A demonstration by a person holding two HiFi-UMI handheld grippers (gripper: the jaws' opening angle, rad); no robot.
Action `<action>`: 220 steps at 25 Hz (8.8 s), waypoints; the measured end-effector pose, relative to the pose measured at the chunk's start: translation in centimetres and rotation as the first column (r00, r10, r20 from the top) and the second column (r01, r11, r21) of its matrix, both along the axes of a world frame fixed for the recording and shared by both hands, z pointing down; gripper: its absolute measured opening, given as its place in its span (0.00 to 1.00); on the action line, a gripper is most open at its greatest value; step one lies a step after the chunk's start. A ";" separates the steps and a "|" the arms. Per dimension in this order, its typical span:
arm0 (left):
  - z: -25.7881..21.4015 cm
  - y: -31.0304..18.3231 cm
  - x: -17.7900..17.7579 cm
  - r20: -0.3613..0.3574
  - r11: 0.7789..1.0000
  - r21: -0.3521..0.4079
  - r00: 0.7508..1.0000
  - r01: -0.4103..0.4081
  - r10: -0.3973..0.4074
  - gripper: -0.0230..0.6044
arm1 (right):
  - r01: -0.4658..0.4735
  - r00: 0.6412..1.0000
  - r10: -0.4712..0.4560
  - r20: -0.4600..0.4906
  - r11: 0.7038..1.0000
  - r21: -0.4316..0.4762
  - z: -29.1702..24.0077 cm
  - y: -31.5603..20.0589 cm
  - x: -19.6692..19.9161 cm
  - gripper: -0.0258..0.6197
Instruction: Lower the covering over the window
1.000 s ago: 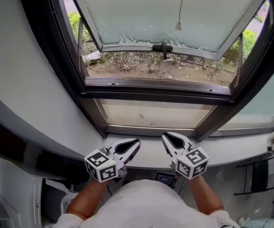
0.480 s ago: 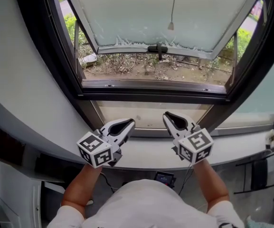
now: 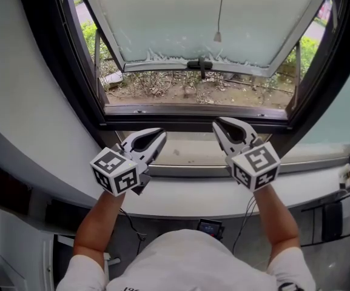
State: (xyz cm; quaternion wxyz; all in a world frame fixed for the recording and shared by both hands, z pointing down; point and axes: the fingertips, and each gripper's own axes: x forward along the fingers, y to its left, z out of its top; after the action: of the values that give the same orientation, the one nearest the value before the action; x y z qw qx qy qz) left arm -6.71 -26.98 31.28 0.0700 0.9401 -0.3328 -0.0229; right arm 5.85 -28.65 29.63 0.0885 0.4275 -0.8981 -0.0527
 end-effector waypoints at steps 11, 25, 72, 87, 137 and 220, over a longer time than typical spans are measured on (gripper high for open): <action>-3.1 -2.1 1.0 0.094 0.997 0.068 0.995 -0.040 0.034 0.06 | -0.038 0.995 0.052 -0.085 0.987 0.155 -6.4 -3.0 0.1 0.08; -8.6 -4.9 2.0 0.176 0.983 0.176 0.984 -0.043 0.012 0.06 | -0.092 0.989 0.119 -0.087 0.960 0.264 -15.0 -7.9 0.8 0.09; -13.2 -4.5 3.8 0.347 0.938 0.341 0.936 -0.066 -0.061 0.07 | -0.121 0.904 0.288 -0.315 0.881 0.458 -20.9 -10.0 -2.4 0.08; -13.5 -4.3 3.6 0.346 0.932 0.360 0.933 -0.037 -0.097 0.07 | -0.079 0.611 0.524 -0.593 0.786 0.613 -19.5 -10.4 -1.7 0.08; -16.6 -5.0 0.4 0.397 0.871 0.491 0.884 0.023 -0.247 0.10 | 0.036 0.290 0.352 -0.890 0.925 0.378 -0.6 -9.2 -1.0 0.08; -18.4 -14.4 -2.2 0.715 0.742 0.668 0.323 -0.052 -0.620 0.45 | -0.165 0.729 0.228 -0.645 0.974 0.157 13.3 -5.7 -0.2 0.14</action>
State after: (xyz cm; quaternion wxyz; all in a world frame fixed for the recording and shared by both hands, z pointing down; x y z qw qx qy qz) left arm -8.93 -41.37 12.83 -0.4217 0.6801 -0.4596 0.3852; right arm 5.60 -34.34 42.93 0.3853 0.4774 -0.7555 -0.2299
